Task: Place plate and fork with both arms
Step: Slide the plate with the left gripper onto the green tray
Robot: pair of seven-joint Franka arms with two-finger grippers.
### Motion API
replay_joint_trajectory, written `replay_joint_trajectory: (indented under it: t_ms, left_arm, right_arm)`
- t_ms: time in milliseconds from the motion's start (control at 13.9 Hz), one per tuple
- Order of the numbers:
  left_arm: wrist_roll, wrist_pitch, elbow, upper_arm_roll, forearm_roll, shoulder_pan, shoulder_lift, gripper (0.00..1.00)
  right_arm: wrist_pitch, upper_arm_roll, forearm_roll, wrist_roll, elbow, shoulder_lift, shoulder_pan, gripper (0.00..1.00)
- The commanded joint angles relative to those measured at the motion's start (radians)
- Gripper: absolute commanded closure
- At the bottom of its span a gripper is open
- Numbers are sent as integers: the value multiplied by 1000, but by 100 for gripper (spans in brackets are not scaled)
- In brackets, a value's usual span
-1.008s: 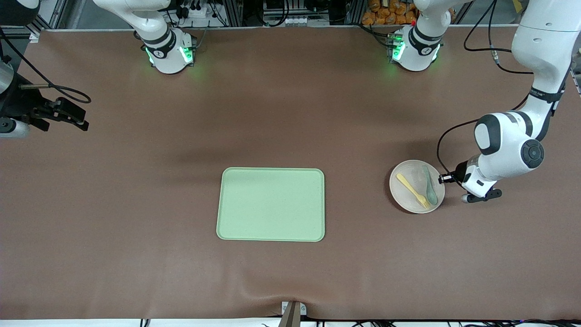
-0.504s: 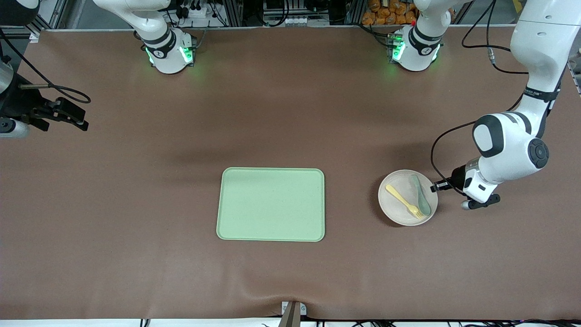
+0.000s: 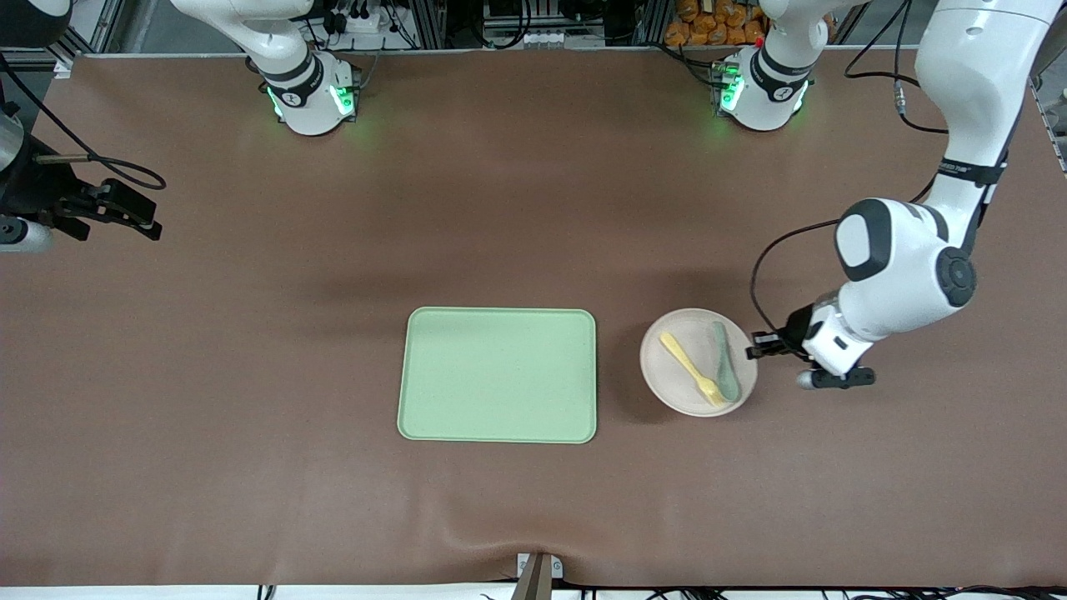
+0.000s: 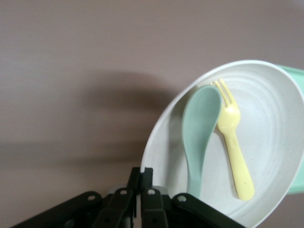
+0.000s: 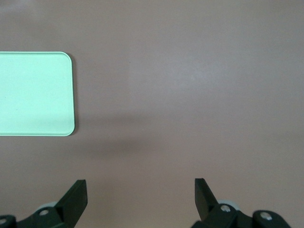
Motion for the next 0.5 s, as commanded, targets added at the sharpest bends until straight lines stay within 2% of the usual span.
replay_joint_trajectory:
  t_ms: [0,288,432]
  left_arm:
    - [-6,-40,136,5,-3,-90,86,100]
    - [-102,-66,303,13,6,-228,212,100]
    - [-147,-117,399,51,41,-308,258,100]
  right_arm:
    - [-1,-2,13,-14,-16,-17,-4,0]
    - [1,-2,13,-12,-16,-17,-4,0]
    - [1,-2,13,-12,-16,-17,-6,0]
